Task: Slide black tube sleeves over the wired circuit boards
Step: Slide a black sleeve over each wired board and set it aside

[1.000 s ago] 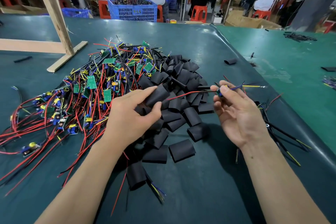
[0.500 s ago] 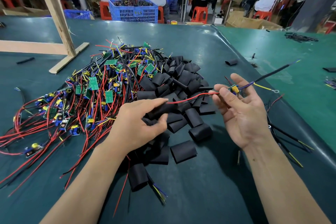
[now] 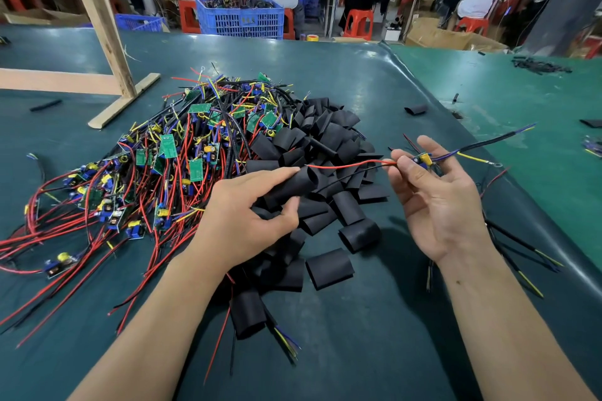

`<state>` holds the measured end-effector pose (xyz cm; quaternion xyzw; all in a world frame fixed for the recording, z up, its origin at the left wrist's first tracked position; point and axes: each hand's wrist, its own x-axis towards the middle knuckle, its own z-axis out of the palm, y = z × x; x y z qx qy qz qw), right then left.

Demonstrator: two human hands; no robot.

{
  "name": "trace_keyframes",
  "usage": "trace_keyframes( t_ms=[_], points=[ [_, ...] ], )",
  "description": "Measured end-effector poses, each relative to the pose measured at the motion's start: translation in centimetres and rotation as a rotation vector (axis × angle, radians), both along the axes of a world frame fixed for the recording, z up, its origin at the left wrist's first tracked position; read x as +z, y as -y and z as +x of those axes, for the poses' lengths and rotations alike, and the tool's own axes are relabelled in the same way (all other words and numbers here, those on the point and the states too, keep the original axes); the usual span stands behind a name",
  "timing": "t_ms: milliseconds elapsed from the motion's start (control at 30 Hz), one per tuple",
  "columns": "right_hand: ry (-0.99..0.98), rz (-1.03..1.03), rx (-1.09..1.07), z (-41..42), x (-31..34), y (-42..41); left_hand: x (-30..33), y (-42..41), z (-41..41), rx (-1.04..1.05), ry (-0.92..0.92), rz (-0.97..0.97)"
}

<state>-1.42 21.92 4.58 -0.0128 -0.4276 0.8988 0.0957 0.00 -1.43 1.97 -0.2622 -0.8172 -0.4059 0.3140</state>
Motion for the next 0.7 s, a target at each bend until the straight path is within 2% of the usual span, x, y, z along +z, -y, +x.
trace_keyframes(
  t_ms=[333, 500, 700],
  points=[
    [0.043, -0.230, -0.027, 0.0, 0.1, 0.5, -0.2, -0.1, 0.0, 0.005, 0.027, -0.003],
    [0.057, -0.248, -0.086, -0.3, -0.2, 0.4, -0.1, 0.1, -0.1, 0.010, 0.031, -0.015],
    [0.062, -0.159, -0.044, -0.1, -0.6, 1.4, -0.1, 0.1, -0.3, 0.048, 0.007, 0.022]
  ],
)
